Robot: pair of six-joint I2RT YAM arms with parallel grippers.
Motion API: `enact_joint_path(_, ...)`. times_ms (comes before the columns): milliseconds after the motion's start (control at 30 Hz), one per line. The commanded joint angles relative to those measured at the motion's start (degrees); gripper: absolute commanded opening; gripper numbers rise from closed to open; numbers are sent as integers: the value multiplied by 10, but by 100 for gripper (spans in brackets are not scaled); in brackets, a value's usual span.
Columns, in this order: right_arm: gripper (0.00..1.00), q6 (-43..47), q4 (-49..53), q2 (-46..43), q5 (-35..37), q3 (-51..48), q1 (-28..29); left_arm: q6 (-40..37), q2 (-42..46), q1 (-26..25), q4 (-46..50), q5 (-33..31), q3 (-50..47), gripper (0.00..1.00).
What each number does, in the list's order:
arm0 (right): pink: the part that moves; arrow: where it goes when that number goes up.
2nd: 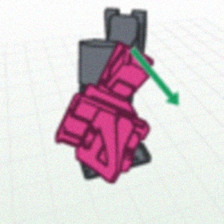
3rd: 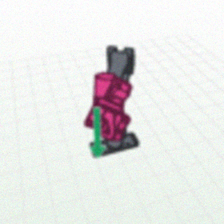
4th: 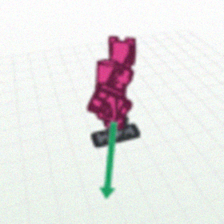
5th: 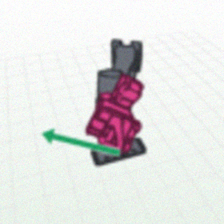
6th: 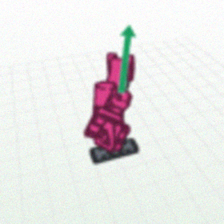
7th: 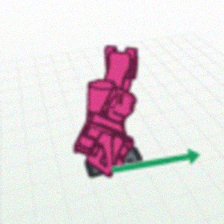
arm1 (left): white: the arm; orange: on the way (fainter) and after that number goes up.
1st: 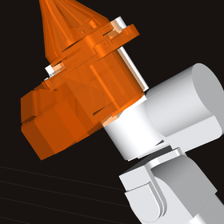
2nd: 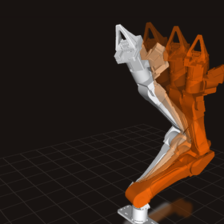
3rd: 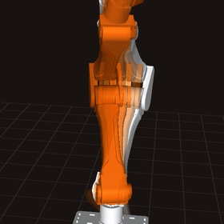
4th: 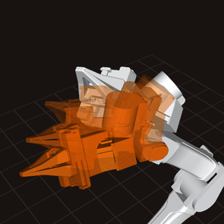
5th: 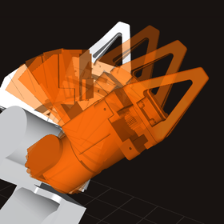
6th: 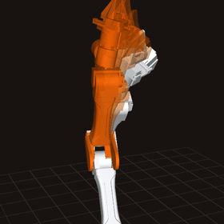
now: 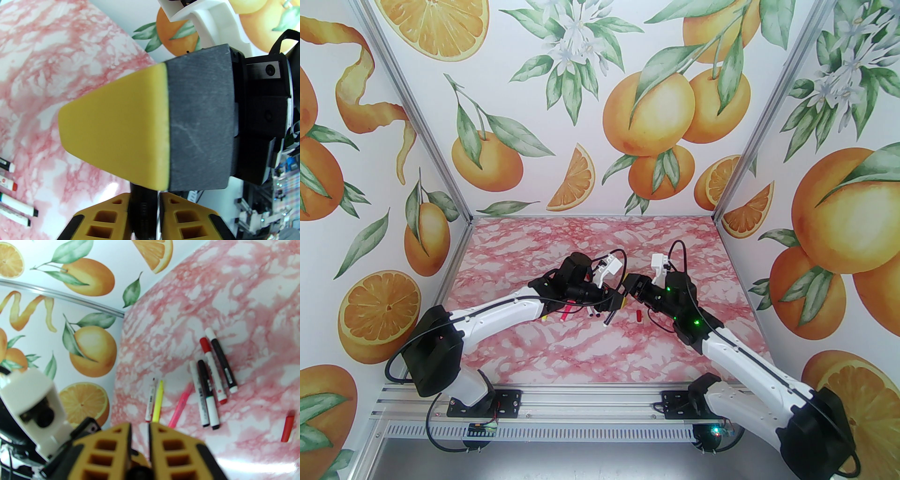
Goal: Open the pen caps
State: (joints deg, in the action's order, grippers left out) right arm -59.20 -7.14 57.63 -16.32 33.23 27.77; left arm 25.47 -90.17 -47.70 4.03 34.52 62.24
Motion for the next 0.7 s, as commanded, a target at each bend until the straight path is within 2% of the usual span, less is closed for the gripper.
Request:
enact_joint_path(0,15,-9,-11,-10,27,2,5,-15,2,-13,-6,8,-1,13)
enact_joint_path(167,14,-9,1,-17,45,1,4,-36,4,-16,23,-6,5,7)
enact_joint_path(233,21,-6,5,-20,43,2,4,-41,6,-16,30,-8,5,5)
enact_joint_path(467,29,7,3,-19,0,4,5,-42,6,-17,30,-8,9,5)
enact_joint_path(667,30,12,12,-18,-6,3,6,-42,7,-16,27,-5,11,5)
